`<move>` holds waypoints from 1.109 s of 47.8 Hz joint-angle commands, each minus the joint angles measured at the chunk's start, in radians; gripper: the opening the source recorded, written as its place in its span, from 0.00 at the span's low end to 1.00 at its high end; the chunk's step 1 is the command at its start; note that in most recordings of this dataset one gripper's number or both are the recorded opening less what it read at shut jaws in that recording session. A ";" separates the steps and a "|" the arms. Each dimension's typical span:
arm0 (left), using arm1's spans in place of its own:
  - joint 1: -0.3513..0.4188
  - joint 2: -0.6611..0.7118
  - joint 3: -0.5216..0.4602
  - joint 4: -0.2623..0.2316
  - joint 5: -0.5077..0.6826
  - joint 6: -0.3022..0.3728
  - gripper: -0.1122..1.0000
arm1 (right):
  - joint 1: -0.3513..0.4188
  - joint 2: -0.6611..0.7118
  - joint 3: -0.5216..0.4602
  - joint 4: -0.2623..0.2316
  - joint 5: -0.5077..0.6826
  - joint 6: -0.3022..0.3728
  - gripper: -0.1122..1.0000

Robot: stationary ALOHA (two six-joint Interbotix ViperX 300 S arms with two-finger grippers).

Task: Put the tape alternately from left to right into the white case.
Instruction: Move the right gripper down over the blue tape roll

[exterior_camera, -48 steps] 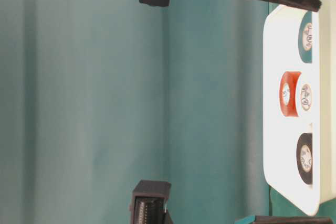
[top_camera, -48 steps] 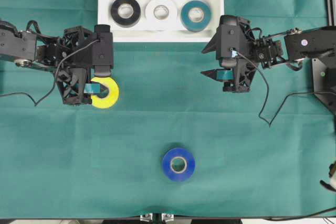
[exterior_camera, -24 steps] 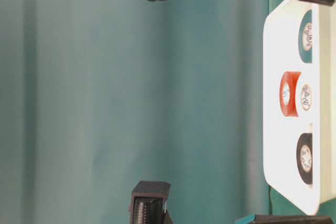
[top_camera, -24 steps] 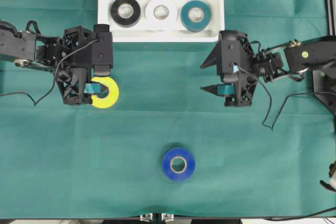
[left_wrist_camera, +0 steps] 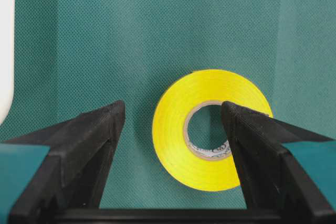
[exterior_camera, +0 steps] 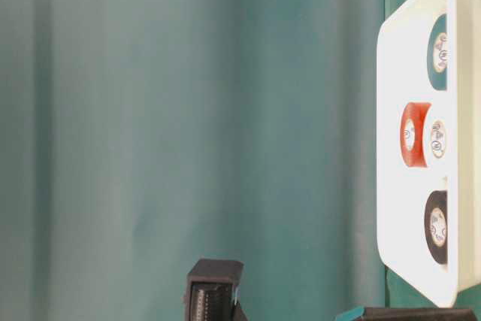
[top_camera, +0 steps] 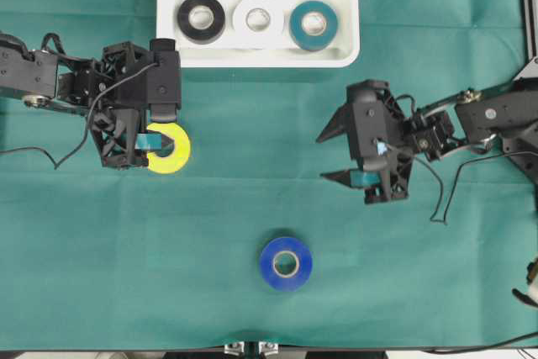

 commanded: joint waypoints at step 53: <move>-0.003 -0.011 -0.002 -0.002 -0.037 -0.003 0.94 | 0.241 0.225 -0.261 0.006 0.000 0.051 0.74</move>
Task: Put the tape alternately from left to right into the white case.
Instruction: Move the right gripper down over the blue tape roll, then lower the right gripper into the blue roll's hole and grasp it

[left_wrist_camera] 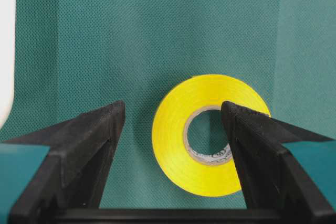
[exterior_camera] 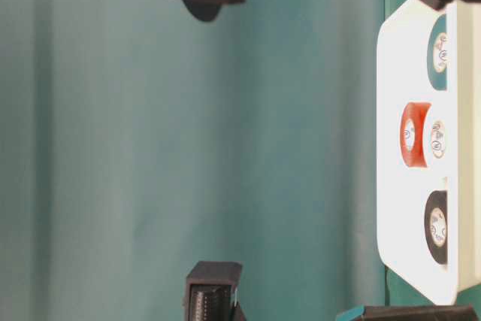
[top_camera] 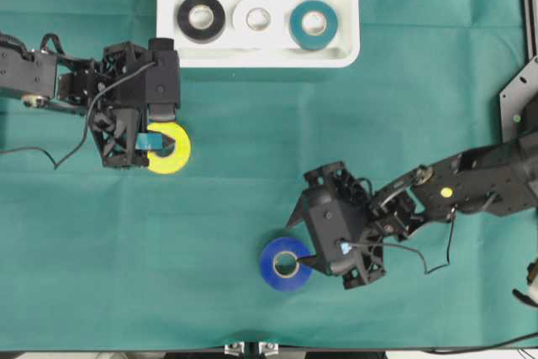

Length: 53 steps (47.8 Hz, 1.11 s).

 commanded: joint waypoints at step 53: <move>-0.003 -0.011 0.008 -0.003 -0.031 -0.002 0.94 | 0.009 0.158 -0.158 0.000 0.120 0.026 0.54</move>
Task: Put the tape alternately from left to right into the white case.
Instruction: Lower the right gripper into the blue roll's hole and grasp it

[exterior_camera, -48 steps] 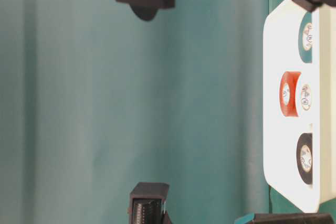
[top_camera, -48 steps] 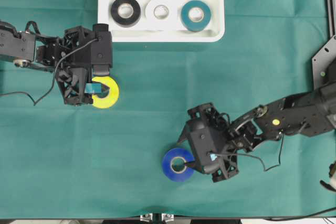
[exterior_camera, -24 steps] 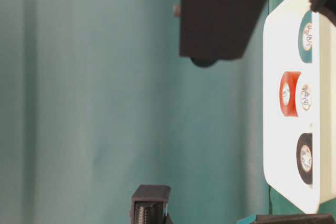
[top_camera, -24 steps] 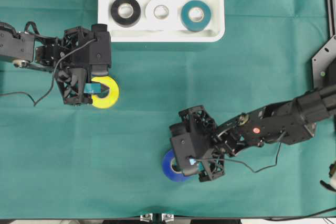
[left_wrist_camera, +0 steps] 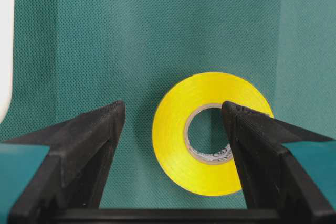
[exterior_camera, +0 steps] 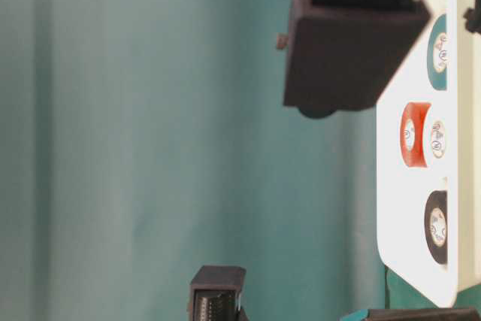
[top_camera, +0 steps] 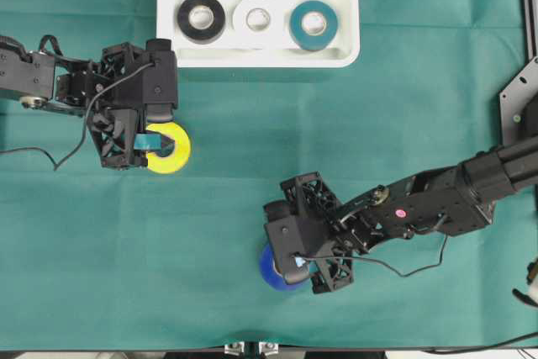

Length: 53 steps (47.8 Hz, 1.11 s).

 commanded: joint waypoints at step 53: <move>-0.005 -0.011 -0.009 -0.003 -0.017 -0.005 0.94 | -0.021 -0.210 0.006 -0.038 0.202 -0.008 0.35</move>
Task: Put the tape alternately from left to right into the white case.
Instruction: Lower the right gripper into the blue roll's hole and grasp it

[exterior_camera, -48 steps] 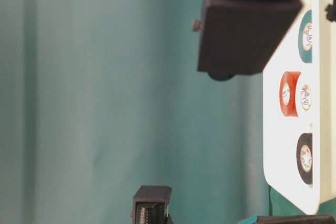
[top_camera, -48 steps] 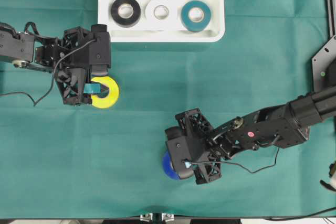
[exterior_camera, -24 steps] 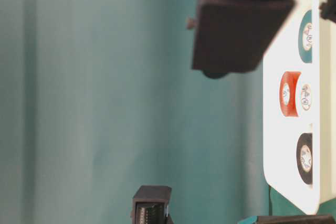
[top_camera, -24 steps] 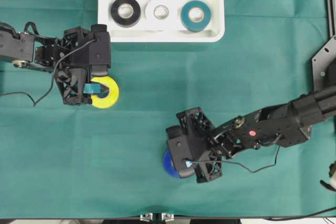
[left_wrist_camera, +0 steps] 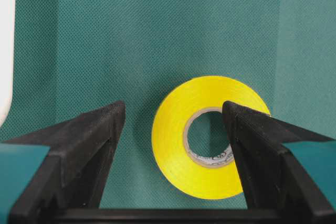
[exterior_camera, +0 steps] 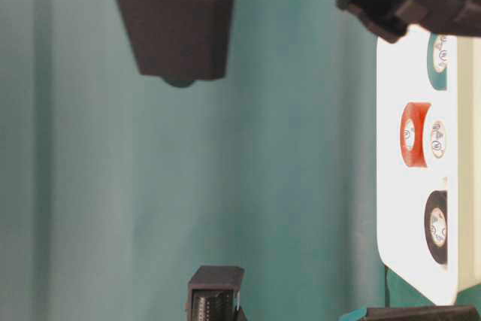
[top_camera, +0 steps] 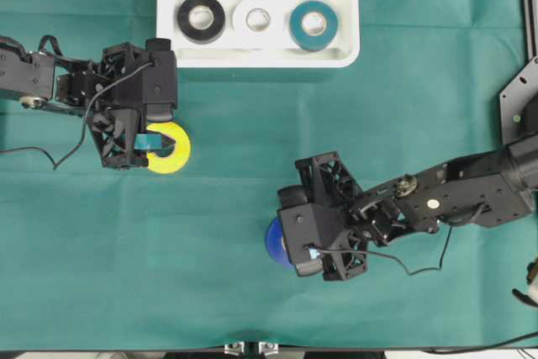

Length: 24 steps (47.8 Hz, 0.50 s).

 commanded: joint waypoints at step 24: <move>-0.008 -0.012 -0.006 -0.002 -0.008 0.000 0.94 | -0.199 -0.132 0.084 -0.071 -0.003 0.000 0.35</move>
